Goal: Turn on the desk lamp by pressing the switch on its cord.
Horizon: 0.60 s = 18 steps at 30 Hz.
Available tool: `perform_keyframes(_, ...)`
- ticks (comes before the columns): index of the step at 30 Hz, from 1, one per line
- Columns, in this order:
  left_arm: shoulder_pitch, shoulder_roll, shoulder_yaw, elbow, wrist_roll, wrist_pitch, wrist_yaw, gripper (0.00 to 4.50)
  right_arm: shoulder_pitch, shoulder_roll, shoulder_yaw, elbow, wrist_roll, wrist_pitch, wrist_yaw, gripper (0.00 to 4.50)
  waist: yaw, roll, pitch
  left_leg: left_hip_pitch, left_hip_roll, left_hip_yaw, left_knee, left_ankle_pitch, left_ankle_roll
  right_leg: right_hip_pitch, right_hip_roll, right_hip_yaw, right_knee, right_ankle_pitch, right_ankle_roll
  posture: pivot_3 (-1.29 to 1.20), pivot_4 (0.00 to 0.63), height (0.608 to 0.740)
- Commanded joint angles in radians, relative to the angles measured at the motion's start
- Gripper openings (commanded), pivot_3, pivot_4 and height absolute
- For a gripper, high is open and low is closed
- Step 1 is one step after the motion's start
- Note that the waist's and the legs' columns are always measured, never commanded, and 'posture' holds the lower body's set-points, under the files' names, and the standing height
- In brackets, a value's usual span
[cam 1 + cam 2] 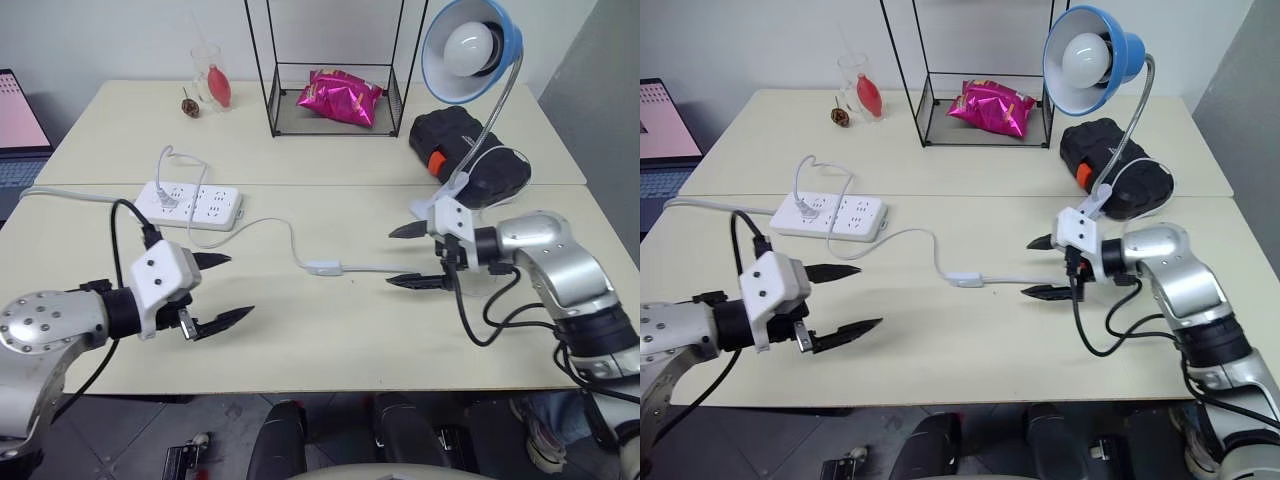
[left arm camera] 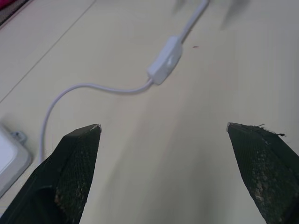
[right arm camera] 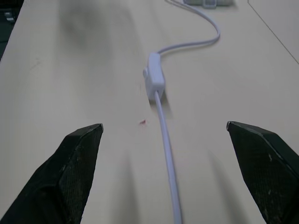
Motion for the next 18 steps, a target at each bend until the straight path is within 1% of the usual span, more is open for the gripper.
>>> perform_keyframes(1,-0.019,0.013,-0.006,-0.017,0.006,-0.03,-0.015,4.5,-0.055,0.041,0.035,0.046,-0.024,0.02,-0.002,4.46,0.0,0.0,0.0,0.0,0.0,0.0,0.0,0.0,0.0,0.0,0.0,0.0,0.0,0.0,0.0,0.0,0.15,0.74)
perform_keyframes(11,-0.007,0.005,-0.011,-0.02,0.009,-0.048,-0.028,4.5,-0.147,0.178,0.117,0.18,-0.085,0.055,-0.032,4.46,0.0,0.0,0.0,0.0,0.0,0.0,0.0,0.0,0.0,0.0,0.0,0.0,-0.001,0.002,-0.003,0.0,0.15,0.74)
perform_keyframes(18,0.011,-0.002,-0.026,-0.004,0.032,-0.082,-0.025,4.5,-0.172,0.254,0.13,0.257,-0.104,0.056,-0.043,4.46,0.0,0.0,0.0,0.0,0.0,0.0,0.0,0.0,0.0,0.0,0.0,0.0,0.0,0.002,-0.004,0.0,0.15,0.74)
